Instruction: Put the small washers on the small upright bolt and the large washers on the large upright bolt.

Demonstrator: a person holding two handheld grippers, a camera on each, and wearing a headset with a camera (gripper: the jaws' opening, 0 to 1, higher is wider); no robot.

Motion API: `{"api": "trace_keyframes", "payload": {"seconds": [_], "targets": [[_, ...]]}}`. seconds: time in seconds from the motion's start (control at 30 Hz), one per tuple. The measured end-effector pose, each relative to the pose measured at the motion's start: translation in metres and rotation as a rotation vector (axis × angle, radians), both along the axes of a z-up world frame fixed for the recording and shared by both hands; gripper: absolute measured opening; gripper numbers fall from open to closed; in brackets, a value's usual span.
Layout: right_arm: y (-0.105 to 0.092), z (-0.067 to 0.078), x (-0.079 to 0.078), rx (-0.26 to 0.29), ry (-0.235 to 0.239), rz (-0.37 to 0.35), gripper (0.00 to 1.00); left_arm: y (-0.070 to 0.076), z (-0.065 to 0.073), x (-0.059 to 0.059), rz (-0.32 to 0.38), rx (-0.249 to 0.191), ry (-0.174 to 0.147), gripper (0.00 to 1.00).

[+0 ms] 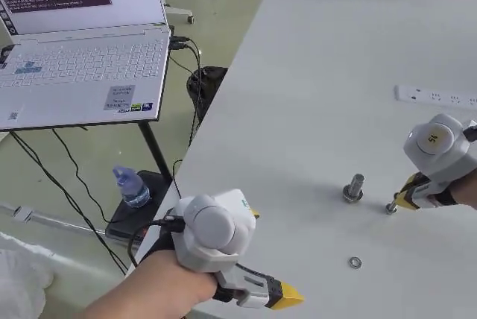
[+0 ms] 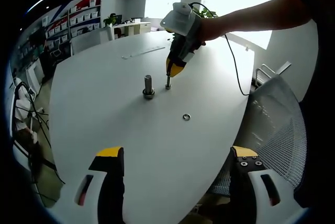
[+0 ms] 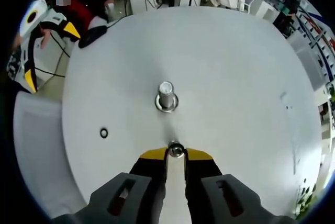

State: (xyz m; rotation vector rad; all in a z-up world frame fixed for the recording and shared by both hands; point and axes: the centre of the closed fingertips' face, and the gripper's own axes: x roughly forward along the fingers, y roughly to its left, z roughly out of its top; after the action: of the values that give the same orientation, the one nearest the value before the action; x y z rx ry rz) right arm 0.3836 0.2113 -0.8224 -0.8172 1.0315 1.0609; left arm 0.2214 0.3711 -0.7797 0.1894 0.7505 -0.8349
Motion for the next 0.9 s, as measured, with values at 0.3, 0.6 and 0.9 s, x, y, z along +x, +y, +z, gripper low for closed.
{"api": "trace_keyframes", "payload": {"seconds": [0.3,0.6,0.9], "targets": [[0.001,-0.007,0.000,-0.004,0.005,0.007,0.13,0.001,0.004,0.006,0.019,-0.011,-0.021,0.86],[0.001,-0.017,0.002,-0.011,0.011,0.015,0.13,0.003,0.003,0.009,0.019,-0.007,-0.023,0.86],[0.001,-0.028,0.005,-0.021,0.019,0.016,0.13,0.005,0.002,0.011,0.024,-0.006,-0.023,0.86]]}}
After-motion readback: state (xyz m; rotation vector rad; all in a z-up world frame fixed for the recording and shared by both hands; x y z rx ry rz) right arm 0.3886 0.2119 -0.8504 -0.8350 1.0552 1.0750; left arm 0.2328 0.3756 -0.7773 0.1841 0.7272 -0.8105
